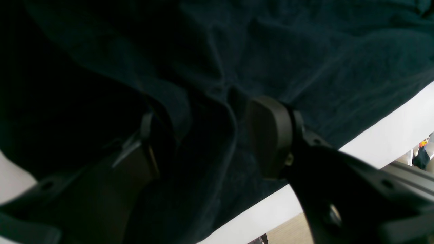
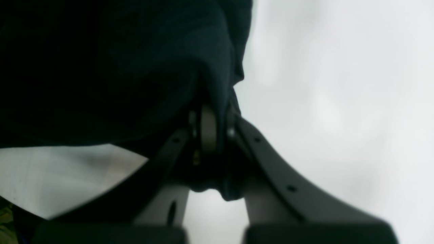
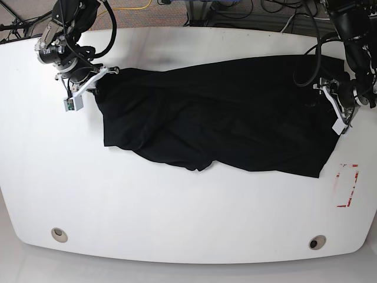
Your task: Fold the T-shirt properly
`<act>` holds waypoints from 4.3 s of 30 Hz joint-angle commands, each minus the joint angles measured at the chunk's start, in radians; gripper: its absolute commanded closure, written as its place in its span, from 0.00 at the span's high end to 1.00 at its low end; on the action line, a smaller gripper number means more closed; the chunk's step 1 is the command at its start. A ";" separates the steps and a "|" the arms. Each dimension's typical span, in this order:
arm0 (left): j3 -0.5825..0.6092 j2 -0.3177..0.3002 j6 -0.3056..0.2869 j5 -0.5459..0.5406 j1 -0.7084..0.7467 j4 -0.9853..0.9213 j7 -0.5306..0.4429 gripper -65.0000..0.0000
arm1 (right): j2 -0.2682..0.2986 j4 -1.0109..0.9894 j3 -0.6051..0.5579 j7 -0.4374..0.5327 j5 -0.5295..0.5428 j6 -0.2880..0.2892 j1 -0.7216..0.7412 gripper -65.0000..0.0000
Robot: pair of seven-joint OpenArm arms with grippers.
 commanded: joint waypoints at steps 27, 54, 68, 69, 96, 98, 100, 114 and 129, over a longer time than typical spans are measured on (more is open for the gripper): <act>-0.014 0.066 -0.001 0.269 -0.048 0.137 -0.009 0.00 | 0.012 0.029 0.005 0.020 0.017 0.012 0.006 0.00; -0.164 0.060 -0.001 0.272 -0.175 0.458 -0.009 0.00 | 0.138 0.032 0.008 0.025 0.009 0.029 0.169 0.00; -0.169 0.046 -0.001 0.270 -0.341 0.458 -0.009 0.00 | 0.224 0.028 0.002 0.025 0.009 0.035 0.313 0.00; -0.169 0.046 -0.001 0.270 -0.353 0.458 -0.009 0.00 | 0.231 0.022 0.002 0.025 0.011 0.035 0.330 0.00; -0.029 0.062 -0.001 0.321 -0.762 0.392 -0.043 0.00 | 0.402 -0.207 -0.205 0.030 0.008 0.032 0.875 0.00; -0.017 0.062 -0.001 0.333 -0.801 0.366 -0.043 0.00 | 0.422 -0.228 -0.230 0.030 0.008 0.031 0.915 0.00; -0.012 0.060 -0.001 0.344 -0.844 0.341 -0.043 0.00 | 0.438 -0.251 -0.254 0.030 0.008 0.031 0.958 0.00; 0.028 0.019 -0.001 0.350 -1.119 0.169 -0.106 0.00 | 0.520 -0.403 -0.475 0.031 0.008 0.034 1.349 0.00; 0.101 -0.010 -0.001 0.348 -1.309 0.051 -0.168 0.00 | 0.570 -0.440 -0.687 0.022 0.017 0.037 1.647 0.00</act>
